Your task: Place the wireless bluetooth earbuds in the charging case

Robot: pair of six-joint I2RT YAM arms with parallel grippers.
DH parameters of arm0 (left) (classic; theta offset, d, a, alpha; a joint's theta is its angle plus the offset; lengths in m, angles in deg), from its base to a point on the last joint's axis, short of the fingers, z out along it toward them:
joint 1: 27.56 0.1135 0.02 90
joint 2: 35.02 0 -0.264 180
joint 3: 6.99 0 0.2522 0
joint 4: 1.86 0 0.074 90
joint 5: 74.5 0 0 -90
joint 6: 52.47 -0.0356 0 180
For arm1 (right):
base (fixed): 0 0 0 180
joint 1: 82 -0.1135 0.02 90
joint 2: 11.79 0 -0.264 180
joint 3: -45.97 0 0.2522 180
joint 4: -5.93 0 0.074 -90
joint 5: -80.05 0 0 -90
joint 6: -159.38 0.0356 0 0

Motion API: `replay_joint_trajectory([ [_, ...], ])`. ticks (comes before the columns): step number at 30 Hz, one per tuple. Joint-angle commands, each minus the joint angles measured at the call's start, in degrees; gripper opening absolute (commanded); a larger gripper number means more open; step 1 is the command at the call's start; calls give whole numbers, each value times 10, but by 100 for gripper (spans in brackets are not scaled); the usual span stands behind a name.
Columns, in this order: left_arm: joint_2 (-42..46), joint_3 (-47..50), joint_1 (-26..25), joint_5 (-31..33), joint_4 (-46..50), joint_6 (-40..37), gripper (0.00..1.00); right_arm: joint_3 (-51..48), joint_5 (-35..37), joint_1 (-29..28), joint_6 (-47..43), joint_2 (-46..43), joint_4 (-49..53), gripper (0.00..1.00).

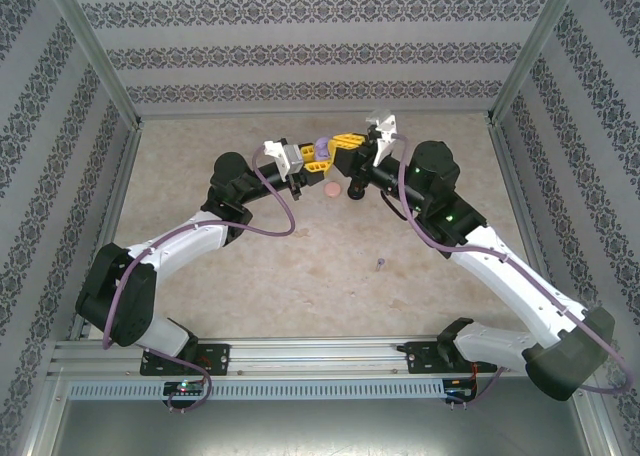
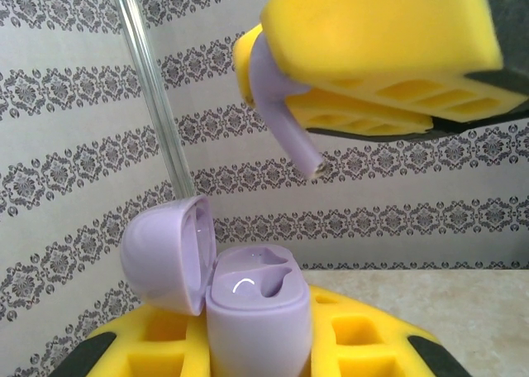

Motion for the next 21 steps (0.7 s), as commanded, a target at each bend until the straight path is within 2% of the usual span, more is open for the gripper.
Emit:
replay_joint_trajectory([
  [1, 6, -22, -6, -2, -21, -6, 0, -5, -11, -7, 9, 7, -31, 13],
  [21, 10, -23, -6, -2, -22, 2, 0, -18, 10, -4, 6, 23, -32, 11],
])
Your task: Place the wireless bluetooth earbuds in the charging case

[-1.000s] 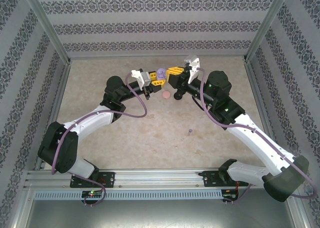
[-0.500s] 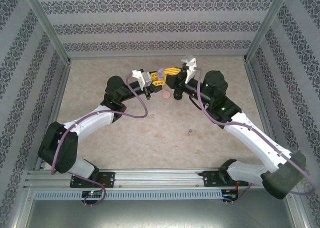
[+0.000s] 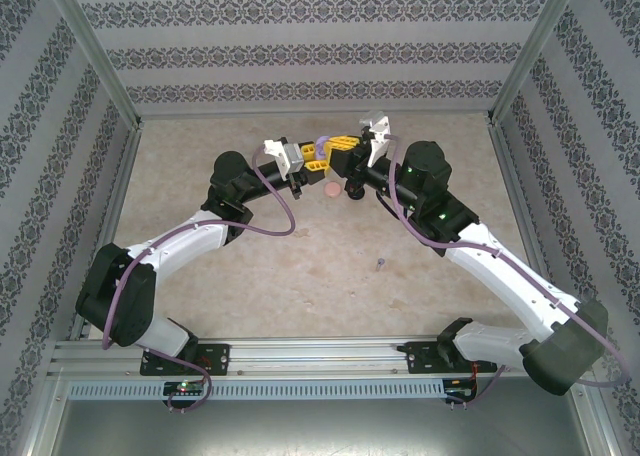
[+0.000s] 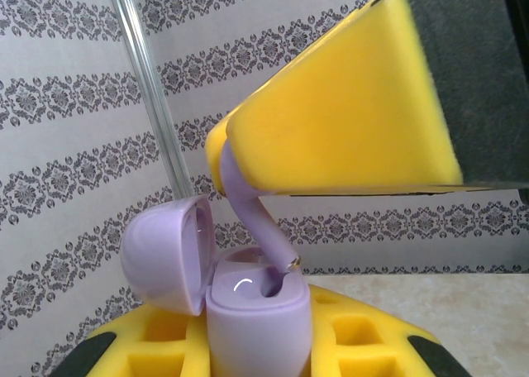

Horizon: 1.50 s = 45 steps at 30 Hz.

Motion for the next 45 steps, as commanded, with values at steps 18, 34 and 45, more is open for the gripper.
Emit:
replay_joint_trajectory([
  [18, 0, -19, -6, 38, -64, 38, 0, -38, 12, -26, -39, -11, 16, 7],
  [34, -16, -23, -6, 48, -53, 53, 0, -16, 103, -46, -27, -16, 43, 49],
  [45, -48, -7, -13, 46, -81, 72, 0, 32, 119, -22, 61, -74, 83, 75],
])
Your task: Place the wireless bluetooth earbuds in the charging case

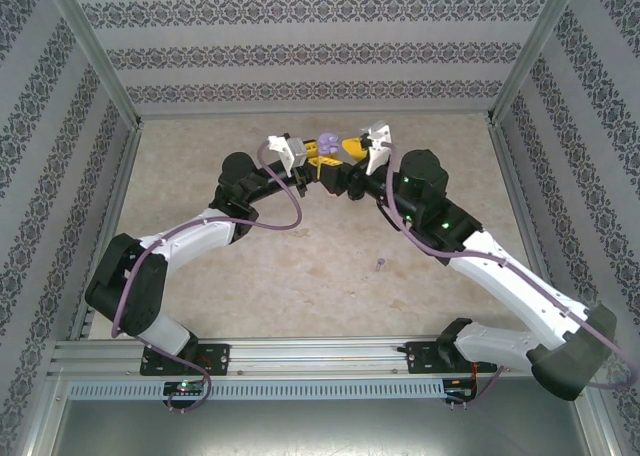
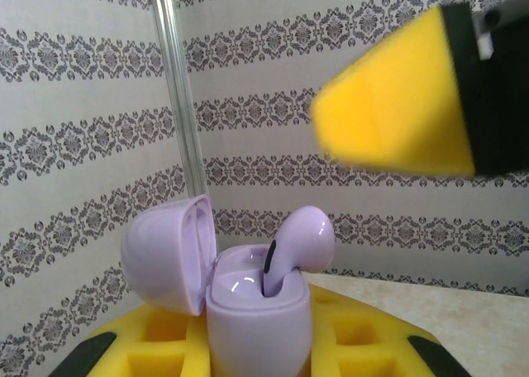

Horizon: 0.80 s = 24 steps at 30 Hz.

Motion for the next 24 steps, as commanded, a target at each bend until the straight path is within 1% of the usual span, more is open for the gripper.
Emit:
replay_joint_trajectory([
  [1, -7, -3, -9, 0, -51, 13, 0, 28, 22, 22, 60, -41, 15, 75],
  [4, -7, 2, -10, -1, -52, 11, 0, 34, 23, 51, 104, -57, 44, 74],
  [6, -8, 4, -10, -3, -49, 9, 0, 47, 18, 70, 129, -55, 82, 70],
  [7, -6, 6, -10, -7, -46, 7, 0, 54, 15, 77, 136, -52, 104, 64],
  [10, -4, 11, -10, -16, -43, 5, 0, 72, 3, 82, 143, -36, 164, 38],
  [14, -1, 14, -9, -32, -32, 3, 0, 86, -10, 84, 146, -15, 207, 10],
  [16, 2, 16, -9, -34, -32, 3, 0, 89, -19, 84, 147, -3, 219, 0],
  [24, 6, 20, -10, -43, -19, 0, 0, 99, -46, 72, 158, 29, 224, 0],
])
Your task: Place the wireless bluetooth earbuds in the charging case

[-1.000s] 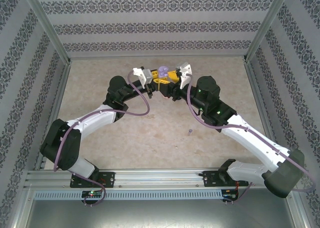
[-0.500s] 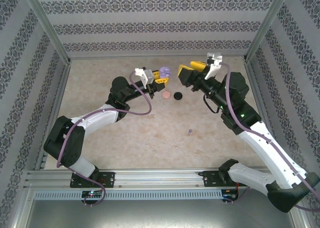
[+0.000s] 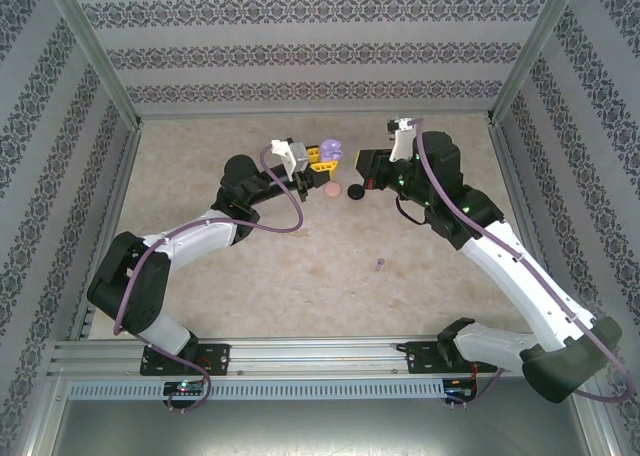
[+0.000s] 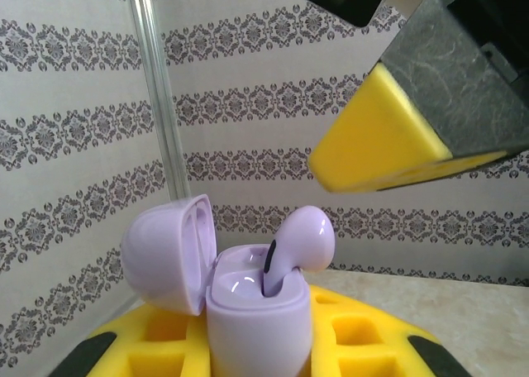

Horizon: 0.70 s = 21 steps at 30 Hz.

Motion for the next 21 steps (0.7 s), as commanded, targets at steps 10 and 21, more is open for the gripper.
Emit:
replay_joint_trajectory([
  [10, 8, 10, -10, -15, -12, -2, 0, 49, -20, -41, 9, 49, -2, 0],
  [21, 4, 9, -13, -11, -14, -2, 0, 81, -27, -71, 11, 77, -5, 0],
])
